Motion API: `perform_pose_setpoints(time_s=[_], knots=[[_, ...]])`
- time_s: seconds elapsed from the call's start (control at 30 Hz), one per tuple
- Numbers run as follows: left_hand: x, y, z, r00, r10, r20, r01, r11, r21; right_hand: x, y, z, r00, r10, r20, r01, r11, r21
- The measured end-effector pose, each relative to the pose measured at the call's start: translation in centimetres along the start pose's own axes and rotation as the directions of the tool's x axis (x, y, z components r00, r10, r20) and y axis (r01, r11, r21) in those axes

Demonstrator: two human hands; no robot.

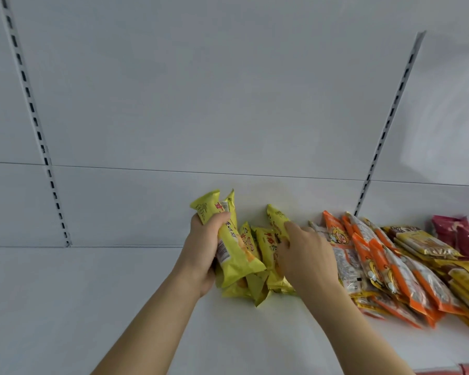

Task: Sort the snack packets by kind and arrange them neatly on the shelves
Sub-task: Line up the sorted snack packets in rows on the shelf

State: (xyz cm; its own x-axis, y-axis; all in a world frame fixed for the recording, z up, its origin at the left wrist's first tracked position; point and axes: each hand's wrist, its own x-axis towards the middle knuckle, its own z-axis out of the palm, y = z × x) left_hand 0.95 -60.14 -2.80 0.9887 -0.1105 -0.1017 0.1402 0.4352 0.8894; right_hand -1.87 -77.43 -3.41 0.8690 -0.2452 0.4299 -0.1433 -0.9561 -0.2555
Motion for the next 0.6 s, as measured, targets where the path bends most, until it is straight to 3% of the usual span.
perform_pose_setpoints(time_s=[0.07,0.13,0.2,0.3,0.6], knots=[[0.0,0.0,-0.1,1.000,0.015,-0.012,-0.015,1.000,-0.014,-0.7,-0.3,-0.7,0.986,-0.045,-0.162,0.067,0.988,0.138],[-0.2,-0.1,0.0,1.000,0.014,0.000,-0.014,0.998,-0.055,-1.5,-1.4,-1.8,0.978,-0.051,-0.201,0.119,0.931,0.345],[-0.3,-0.5,0.1,0.999,0.032,0.008,-0.032,0.998,-0.062,-2.5,-2.9,-2.3,0.991,-0.067,-0.119,0.118,0.860,0.497],[-0.4,-1.1,0.0,0.996,0.080,-0.034,-0.081,0.996,-0.030,-4.0,-4.4,-0.8,0.991,-0.132,-0.020,0.118,0.801,0.587],[-2.9,-0.6,-3.9,0.981,0.147,-0.125,-0.144,0.989,0.036,-5.3,-8.0,2.1,0.975,-0.209,0.074,0.080,0.642,0.763]])
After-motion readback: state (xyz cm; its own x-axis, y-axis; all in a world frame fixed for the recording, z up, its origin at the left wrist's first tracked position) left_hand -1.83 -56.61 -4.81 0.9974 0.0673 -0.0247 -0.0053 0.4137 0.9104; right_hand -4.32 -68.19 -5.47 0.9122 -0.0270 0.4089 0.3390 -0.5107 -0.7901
